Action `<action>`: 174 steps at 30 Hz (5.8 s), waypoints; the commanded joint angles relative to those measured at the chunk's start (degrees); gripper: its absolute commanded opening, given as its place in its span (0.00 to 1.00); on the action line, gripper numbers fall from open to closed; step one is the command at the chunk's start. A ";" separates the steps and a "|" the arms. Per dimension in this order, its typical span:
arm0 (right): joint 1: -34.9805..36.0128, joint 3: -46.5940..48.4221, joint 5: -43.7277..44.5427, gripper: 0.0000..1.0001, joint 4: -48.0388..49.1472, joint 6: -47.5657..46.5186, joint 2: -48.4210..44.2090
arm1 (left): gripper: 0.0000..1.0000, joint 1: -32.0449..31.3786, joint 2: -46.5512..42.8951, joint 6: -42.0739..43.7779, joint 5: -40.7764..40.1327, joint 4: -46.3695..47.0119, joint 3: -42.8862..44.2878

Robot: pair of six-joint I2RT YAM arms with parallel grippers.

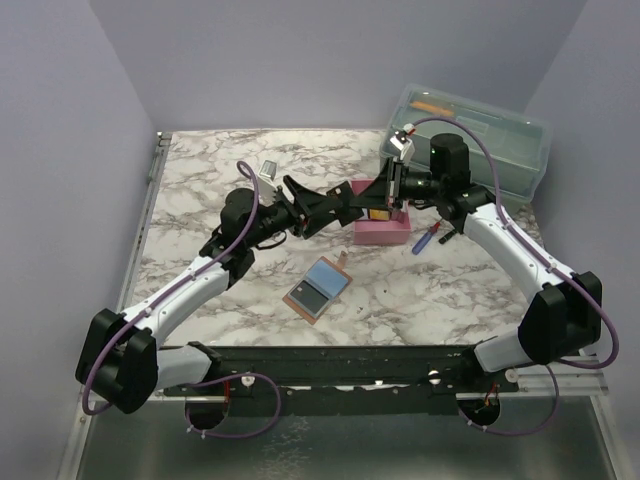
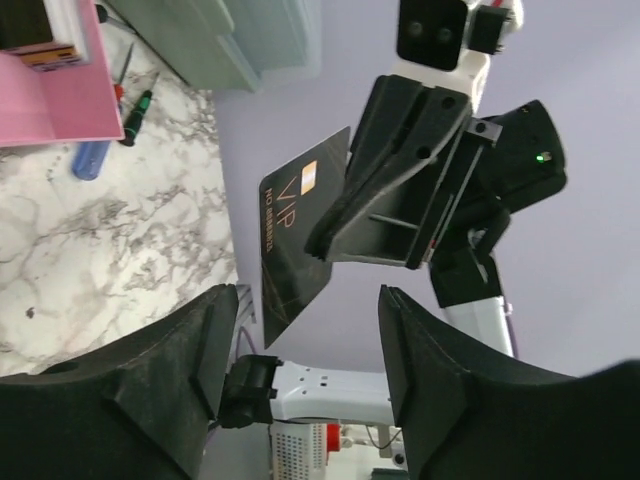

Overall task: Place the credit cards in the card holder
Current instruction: Pick up the credit card from the storage box, then insert the credit card into the card holder.

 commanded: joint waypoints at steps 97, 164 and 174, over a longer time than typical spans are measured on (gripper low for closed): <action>16.42 13.53 38.17 0.50 -21.76 -29.04 31.28 | 0.00 2.91 0.01 8.80 -1.11 -13.05 -26.90; 19.10 -1.02 32.79 0.02 -18.17 -15.76 28.43 | 0.00 9.97 13.64 26.43 18.22 -1.28 -23.55; 19.10 -1.44 32.66 0.02 -17.95 -15.94 28.53 | 0.00 10.05 14.58 27.00 18.89 0.48 -23.72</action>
